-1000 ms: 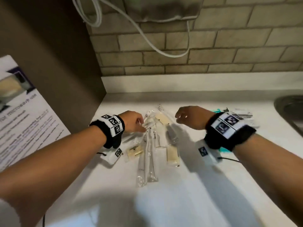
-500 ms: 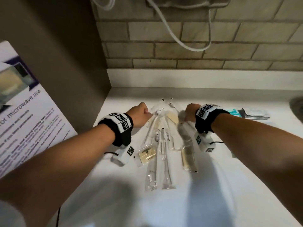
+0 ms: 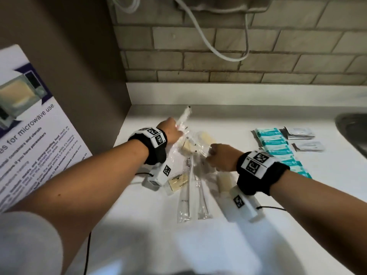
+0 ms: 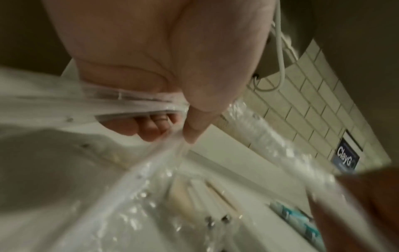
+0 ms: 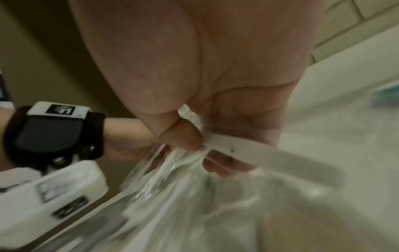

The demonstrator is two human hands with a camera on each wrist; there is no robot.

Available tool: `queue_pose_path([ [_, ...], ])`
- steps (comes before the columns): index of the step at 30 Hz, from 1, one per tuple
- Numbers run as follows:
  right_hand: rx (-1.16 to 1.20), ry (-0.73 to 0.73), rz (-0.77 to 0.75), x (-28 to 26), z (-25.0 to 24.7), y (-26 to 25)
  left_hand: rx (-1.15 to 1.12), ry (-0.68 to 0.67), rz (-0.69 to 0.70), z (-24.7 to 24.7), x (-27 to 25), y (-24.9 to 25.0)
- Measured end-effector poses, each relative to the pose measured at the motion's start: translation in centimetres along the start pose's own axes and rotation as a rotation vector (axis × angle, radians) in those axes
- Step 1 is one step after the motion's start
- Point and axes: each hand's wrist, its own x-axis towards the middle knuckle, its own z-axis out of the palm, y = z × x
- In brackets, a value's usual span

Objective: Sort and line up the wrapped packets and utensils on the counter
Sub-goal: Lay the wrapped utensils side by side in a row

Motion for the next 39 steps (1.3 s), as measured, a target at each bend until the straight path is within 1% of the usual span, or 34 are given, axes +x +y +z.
queue_pose_path([
  [4,0.090,-0.028,0.064,-2.2,2.5,-1.6,-0.107,0.107,0.031,-2.0,-1.2,-0.1],
  [6,0.061,-0.013,0.108,-2.6,3.5,-2.4,-0.122,0.130,0.060,-2.5,-2.1,-0.4],
  [8,-0.031,0.028,0.105,-2.8,4.1,-3.0,-0.120,0.112,0.083,-2.5,-3.1,-0.8],
  [10,-0.072,0.060,0.090,-2.9,4.1,-3.5,-0.132,0.077,0.091,-2.3,-4.0,-1.0],
  [12,-0.077,0.060,0.082,-2.9,4.0,-3.9,-0.137,0.047,0.092,-1.8,-4.8,-1.4],
  [14,-0.059,0.062,0.109,-2.6,4.0,-3.7,-0.141,0.022,0.089,-1.4,-5.7,-1.9],
  [18,0.041,0.080,0.126,-2.3,3.1,-2.4,-0.164,-0.006,0.054,-0.8,-6.6,-2.7],
  [20,0.148,0.134,0.095,-2.2,2.3,-1.9,-0.233,-0.044,0.037,-0.4,-6.6,-2.9],
  [22,0.272,0.199,0.033,-2.1,1.3,-1.7,-0.303,-0.080,0.054,0.0,-6.5,-2.6],
  [26,0.456,0.270,-0.090,-2.5,-0.4,-1.5,-0.449,-0.104,0.078,3.3,-1.9,-3.2],
  [28,0.482,0.284,-0.141,-2.7,-0.7,-1.3,-0.522,-0.116,0.086,3.2,-3.2,-0.4],
  [30,0.488,0.283,-0.174,-2.9,-0.8,-0.9,-0.590,-0.131,0.078,1.6,-7.2,3.6],
  [32,0.506,0.254,-0.195,-3.4,-1.1,-0.4,-0.665,-0.166,0.059,1.8,-8.7,5.8],
  [35,0.527,0.211,-0.230,-3.9,-1.8,0.5,-0.806,-0.221,0.029,3.0,-8.9,7.7],
  [37,0.503,0.221,-0.234,-4.0,-2.1,1.3,-0.899,-0.267,0.006,3.9,-8.6,8.7],
  [39,0.502,0.262,-0.197,-3.7,-2.5,2.5,-0.969,-0.330,0.027,4.6,-8.5,9.5],
])
